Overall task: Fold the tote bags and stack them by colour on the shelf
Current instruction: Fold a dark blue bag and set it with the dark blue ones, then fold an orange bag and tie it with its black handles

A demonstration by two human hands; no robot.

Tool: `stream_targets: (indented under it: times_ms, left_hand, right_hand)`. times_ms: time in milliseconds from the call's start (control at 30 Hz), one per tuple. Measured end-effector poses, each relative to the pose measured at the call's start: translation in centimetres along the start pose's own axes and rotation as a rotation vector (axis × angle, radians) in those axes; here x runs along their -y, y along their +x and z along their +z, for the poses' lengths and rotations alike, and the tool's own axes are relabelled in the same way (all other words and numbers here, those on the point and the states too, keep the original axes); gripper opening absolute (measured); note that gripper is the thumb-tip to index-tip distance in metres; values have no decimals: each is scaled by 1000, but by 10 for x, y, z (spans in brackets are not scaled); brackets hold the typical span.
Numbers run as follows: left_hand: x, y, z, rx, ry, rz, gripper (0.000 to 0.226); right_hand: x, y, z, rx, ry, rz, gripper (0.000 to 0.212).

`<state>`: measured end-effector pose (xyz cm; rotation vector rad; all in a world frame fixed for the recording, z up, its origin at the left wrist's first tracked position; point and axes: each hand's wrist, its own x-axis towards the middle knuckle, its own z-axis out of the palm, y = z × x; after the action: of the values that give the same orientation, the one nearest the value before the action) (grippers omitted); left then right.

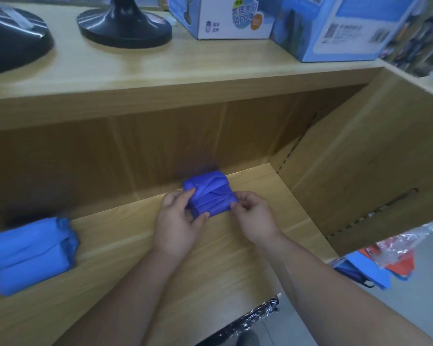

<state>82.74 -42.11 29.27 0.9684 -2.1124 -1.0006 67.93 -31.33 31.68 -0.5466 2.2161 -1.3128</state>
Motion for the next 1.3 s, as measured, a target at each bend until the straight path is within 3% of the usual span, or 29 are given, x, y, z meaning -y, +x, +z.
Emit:
stream_targets:
  times_ms: [133,300,467,700,800,933,1100,1200,1300]
  left_hand:
    - [-14,-9,-4,-57,191,37,68]
    - [-57,-38,8,-131,267,309,51]
    - [-123,-91,90,258,127,498,37]
    - [-214,-188,259,764,230,645,33]
    - [-248,-211,345,894,322,603,40]
    - [-292,-217,435,979,472,435,20]
    - [-316,-198,523,990,597,275,20]
    - [-322,-176,581,979,661,228,45]
    - [-330,-142,642,1017,695,229,51]
  right_hand:
    - [-7,-21,-31,24,29,-65,24]
    - [-42,-66,-110,69,-75,-114,15]
    - [-105,-112,-216,-4,-93,-82,13]
    - [-254,-152,-400,-96,-149,135,19]
    - [-327,-164,-477,-147,-203,270,10]
    - [-388,-175,-565,-226,-240,439,29]
    - [-439,-152,-634,-245,-255,545,30]
    - [-464,-117,-663,-260,-258,585,31]
    - [-479,-66,-693,-243,-268,628,34]
